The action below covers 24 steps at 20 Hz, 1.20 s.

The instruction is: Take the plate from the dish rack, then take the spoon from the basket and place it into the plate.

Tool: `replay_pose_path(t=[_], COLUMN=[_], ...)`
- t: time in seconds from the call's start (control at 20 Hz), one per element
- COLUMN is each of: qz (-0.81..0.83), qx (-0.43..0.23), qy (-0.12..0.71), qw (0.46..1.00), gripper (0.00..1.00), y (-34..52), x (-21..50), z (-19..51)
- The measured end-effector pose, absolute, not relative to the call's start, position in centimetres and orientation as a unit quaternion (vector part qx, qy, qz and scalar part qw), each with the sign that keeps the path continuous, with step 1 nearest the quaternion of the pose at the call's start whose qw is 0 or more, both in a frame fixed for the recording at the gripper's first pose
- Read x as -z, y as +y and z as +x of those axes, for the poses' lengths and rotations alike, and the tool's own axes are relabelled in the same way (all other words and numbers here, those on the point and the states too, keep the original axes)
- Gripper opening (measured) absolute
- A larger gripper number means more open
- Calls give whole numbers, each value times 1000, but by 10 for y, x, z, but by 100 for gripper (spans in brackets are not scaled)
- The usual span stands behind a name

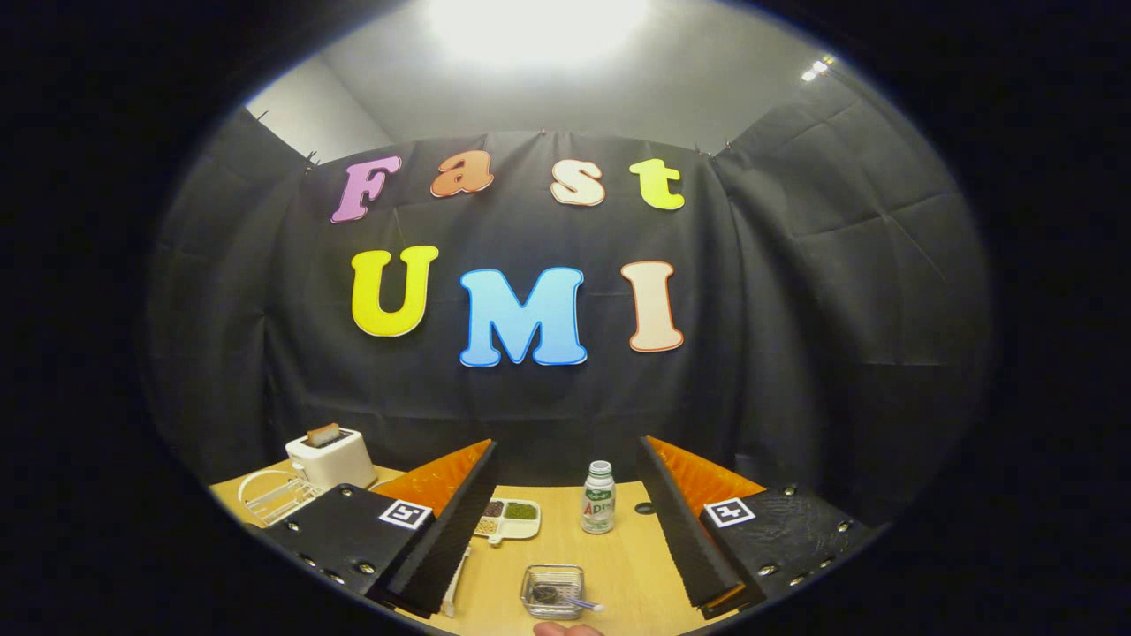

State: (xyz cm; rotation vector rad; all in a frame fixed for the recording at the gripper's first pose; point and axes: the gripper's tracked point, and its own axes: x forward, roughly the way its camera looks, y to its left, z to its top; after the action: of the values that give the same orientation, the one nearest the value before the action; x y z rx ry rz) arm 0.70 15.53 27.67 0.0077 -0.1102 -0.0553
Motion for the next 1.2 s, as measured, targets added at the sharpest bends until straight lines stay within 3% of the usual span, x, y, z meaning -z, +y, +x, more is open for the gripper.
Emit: replay_pose_path(t=[0.4,0.65,1.2], qz=[22,45,26], qx=[-9,-62,-86], qy=[-9,121,319], qw=[1000,990,943], gripper=[96,96,97], y=[248,296,346], x=[-280,-249,-172], z=[37,57,72])
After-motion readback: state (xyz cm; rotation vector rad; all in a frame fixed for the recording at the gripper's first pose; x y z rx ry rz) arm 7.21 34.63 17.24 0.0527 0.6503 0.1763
